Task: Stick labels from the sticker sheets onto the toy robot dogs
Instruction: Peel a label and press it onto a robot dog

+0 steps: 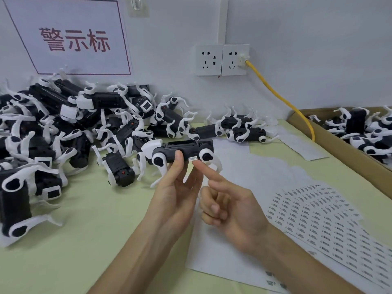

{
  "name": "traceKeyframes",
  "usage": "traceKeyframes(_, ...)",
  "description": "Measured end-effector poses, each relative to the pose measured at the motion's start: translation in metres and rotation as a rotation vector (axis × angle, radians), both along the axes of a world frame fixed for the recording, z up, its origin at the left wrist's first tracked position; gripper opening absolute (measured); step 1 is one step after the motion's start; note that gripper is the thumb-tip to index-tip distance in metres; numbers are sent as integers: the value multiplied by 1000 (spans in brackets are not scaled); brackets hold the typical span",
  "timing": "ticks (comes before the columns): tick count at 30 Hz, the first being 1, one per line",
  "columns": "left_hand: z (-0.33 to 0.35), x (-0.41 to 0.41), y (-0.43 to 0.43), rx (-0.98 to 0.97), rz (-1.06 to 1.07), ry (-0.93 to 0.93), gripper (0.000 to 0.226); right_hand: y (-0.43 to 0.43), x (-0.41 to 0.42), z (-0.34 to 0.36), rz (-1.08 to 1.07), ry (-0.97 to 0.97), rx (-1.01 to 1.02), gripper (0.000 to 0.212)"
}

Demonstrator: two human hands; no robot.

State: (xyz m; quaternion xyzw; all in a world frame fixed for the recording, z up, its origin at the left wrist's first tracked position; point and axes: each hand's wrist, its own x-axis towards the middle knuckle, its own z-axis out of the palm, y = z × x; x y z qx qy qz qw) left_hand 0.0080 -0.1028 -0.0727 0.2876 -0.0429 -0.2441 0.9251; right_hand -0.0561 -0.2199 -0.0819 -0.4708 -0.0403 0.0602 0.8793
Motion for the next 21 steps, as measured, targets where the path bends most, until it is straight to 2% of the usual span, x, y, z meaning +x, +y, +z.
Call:
traceKeyframes(4, 1, -2, 0, 4, -39, -14, 14, -1, 0, 0, -4, 2, 28, 49)
traceKeyframes(14, 3, -7, 2, 105, -77, -134, 31, -3, 2, -2, -10, -8, 46, 51)
traceKeyframes(21, 6, -8, 3, 127, -54, -105, 20, -3, 2, -2, -11, -13, 49, 50)
